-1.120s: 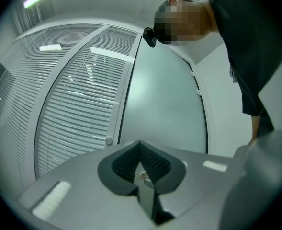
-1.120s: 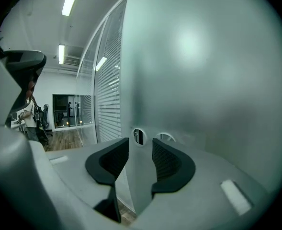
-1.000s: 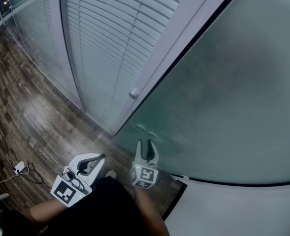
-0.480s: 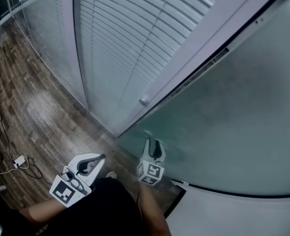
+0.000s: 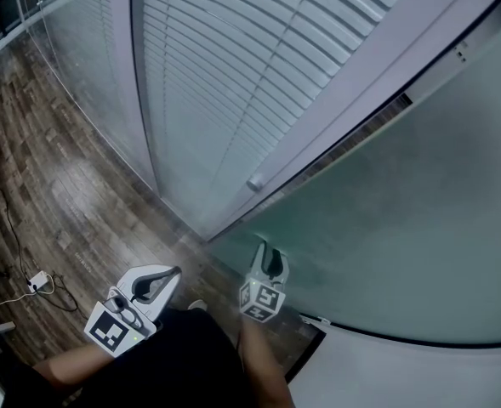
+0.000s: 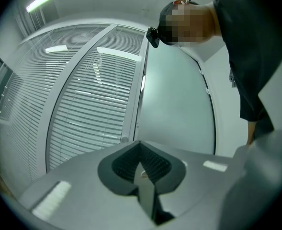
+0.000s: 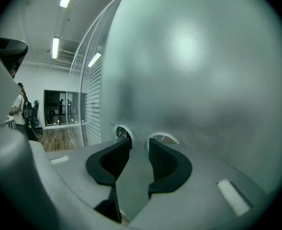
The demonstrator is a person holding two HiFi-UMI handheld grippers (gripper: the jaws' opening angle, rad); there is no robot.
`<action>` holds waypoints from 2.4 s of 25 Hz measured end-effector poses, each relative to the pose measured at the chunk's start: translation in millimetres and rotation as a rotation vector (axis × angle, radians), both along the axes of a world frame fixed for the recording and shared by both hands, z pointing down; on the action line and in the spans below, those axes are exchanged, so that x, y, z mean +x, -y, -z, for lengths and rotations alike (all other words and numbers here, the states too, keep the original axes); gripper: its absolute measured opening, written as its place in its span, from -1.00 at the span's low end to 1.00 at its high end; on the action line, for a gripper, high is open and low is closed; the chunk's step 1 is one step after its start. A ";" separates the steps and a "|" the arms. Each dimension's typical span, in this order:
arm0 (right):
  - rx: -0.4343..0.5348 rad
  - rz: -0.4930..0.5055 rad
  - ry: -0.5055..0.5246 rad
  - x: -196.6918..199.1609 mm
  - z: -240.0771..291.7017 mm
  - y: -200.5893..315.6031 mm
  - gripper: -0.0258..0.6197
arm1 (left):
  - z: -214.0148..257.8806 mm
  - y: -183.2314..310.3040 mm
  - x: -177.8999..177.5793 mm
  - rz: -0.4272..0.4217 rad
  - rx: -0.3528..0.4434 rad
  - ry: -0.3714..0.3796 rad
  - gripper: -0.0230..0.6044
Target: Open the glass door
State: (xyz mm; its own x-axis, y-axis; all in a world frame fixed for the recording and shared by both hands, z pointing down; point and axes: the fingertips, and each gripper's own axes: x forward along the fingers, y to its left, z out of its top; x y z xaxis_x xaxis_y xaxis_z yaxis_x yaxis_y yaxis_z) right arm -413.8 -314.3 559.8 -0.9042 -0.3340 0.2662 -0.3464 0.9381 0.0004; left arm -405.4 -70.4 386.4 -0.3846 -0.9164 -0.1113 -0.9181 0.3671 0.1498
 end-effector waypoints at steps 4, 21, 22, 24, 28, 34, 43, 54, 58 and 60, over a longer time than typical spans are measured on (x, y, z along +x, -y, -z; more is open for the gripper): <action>-0.015 -0.008 0.001 -2.5 -3.7 -0.5 -0.54 | -2.7 5.1 1.4 -0.015 0.001 -0.001 -0.93; -0.018 -0.036 0.001 3.1 1.0 0.9 -0.58 | -7.4 -21.6 7.7 0.012 0.005 -0.024 -0.93; -0.019 -0.039 0.003 3.7 2.1 0.4 -0.58 | -6.9 -24.1 8.2 0.013 0.008 -0.026 -0.93; -0.019 -0.043 0.004 5.0 3.7 -1.3 -0.59 | -6.5 -29.0 9.3 0.015 0.014 -0.030 -0.93; -0.021 -0.039 0.000 9.8 5.2 -4.8 -0.59 | -7.1 -35.7 11.8 0.013 0.022 -0.044 -0.93; -0.017 -0.040 0.001 17.8 7.3 -11.9 -0.59 | -7.0 -44.8 17.9 0.000 0.035 -0.051 -0.93; -0.043 -0.050 -0.001 32.1 5.4 -22.1 -0.59 | -10.7 -54.3 26.7 -0.021 0.054 -0.090 -0.93; -0.029 -0.018 0.036 61.7 6.5 -53.3 -0.58 | -16.9 -67.6 46.0 -0.099 0.055 -0.108 -0.93; -0.028 -0.022 0.040 76.8 2.2 -66.2 -0.57 | -20.4 -71.6 50.6 -0.131 0.080 -0.107 -0.93; -0.034 -0.029 0.037 84.4 -2.1 -72.0 -0.57 | -25.1 -69.2 56.0 -0.159 0.074 -0.107 -0.93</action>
